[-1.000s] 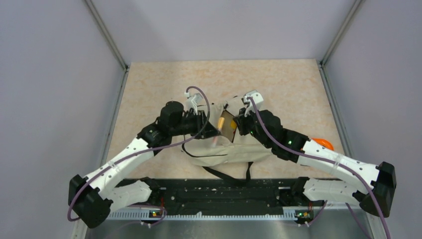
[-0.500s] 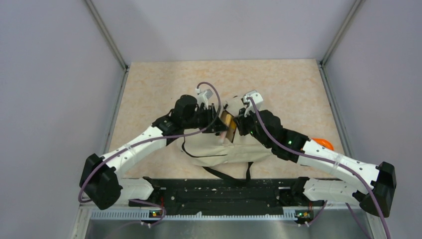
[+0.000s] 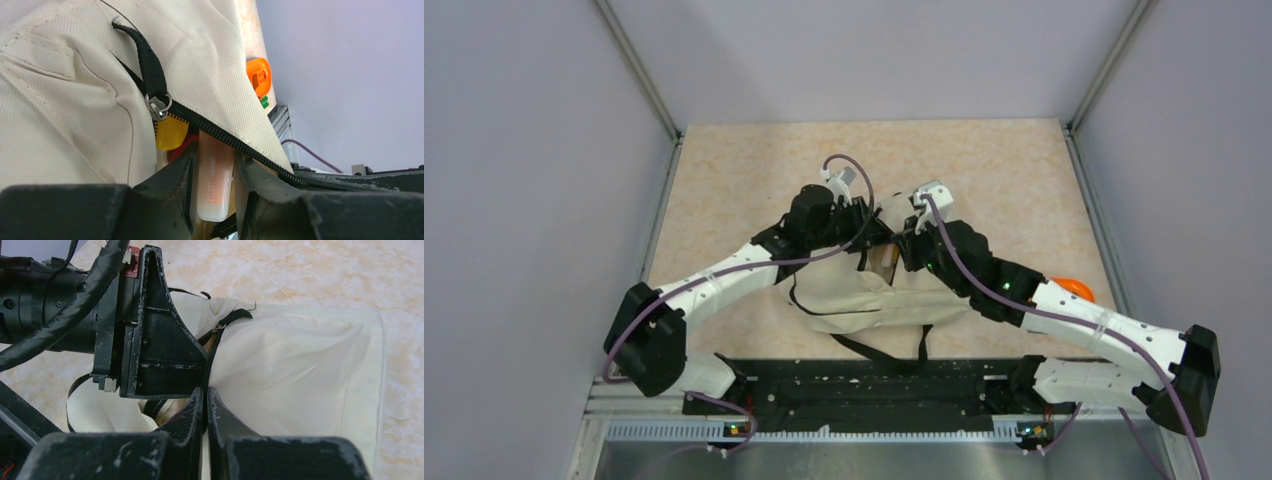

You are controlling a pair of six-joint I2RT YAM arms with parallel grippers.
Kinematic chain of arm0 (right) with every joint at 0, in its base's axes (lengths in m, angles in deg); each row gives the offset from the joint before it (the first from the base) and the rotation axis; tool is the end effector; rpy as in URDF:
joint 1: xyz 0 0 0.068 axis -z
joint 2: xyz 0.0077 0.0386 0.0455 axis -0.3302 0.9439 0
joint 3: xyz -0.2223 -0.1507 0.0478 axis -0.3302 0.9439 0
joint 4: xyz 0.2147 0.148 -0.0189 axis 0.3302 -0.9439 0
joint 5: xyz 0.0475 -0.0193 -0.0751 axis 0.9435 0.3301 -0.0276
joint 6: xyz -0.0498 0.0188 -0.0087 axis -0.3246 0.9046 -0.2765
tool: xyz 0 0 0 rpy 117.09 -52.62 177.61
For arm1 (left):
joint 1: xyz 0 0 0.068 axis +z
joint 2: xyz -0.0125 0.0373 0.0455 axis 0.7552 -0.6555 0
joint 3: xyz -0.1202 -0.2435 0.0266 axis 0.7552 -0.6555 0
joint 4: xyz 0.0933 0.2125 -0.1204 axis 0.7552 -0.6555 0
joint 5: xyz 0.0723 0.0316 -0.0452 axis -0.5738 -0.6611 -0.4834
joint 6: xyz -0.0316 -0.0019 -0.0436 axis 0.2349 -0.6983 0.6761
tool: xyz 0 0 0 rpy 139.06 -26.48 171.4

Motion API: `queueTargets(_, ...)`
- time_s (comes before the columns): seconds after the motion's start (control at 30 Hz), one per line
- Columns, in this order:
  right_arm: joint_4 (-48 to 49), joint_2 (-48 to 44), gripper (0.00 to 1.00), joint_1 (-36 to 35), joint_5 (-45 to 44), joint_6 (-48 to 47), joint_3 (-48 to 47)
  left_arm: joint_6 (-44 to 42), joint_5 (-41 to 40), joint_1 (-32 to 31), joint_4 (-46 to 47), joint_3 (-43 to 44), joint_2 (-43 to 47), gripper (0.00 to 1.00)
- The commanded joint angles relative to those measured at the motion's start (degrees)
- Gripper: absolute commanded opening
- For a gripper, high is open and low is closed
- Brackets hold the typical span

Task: Pack the student bag
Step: Place the stationery in the student bag.

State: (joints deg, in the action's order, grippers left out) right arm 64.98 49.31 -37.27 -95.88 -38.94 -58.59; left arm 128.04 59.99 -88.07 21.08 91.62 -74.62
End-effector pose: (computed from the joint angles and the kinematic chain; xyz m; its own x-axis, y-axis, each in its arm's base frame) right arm 0.1437 0.1933 0.3315 -0.3096 -0.0277 -0.9505 -0.5143 0.8456 0.1429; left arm 0.2422 -0.2124 0.2816 -0.8382 -0.2412 -0.4892 0.3107 0.5260 -0.7917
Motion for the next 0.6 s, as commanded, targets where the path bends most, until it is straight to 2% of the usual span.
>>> queueTargets(0.0, 6.9, -1.6, 0.00, -0.2, 0.3, 0.8, -0.8, 4.0, -5.9, 0.1, 11.3, -0.2, 0.4, 0.14)
queueTargets(0.17, 6.8, -1.6, 0.00, -0.1, 0.2, 0.8, -0.8, 3.7, -7.7, 0.1, 11.2, -0.9, 0.9, 0.18)
queueTargets(0.27, 6.7, -1.7, 0.00, -0.2, 0.0, 0.8, -0.7, 2.4, -7.7, 0.1, 9.8, -0.6, 1.2, 0.30)
queueTargets(0.4, 6.9, -1.6, 0.00, -0.2, 0.0, 0.8, -0.7, 0.2, -8.3, 0.0, 7.1, 0.4, 2.0, 0.51)
queueTargets(0.47, 6.9, -1.6, 0.00, -0.1, -0.1, 0.8, -0.7, -0.8, -8.9, 0.0, 6.5, 0.3, 2.8, 0.56)
queueTargets(0.57, 6.7, -1.6, 0.00, -0.1, -0.4, 0.8, -0.8, -3.0, -9.8, 0.0, 6.3, -0.6, 5.1, 0.59)
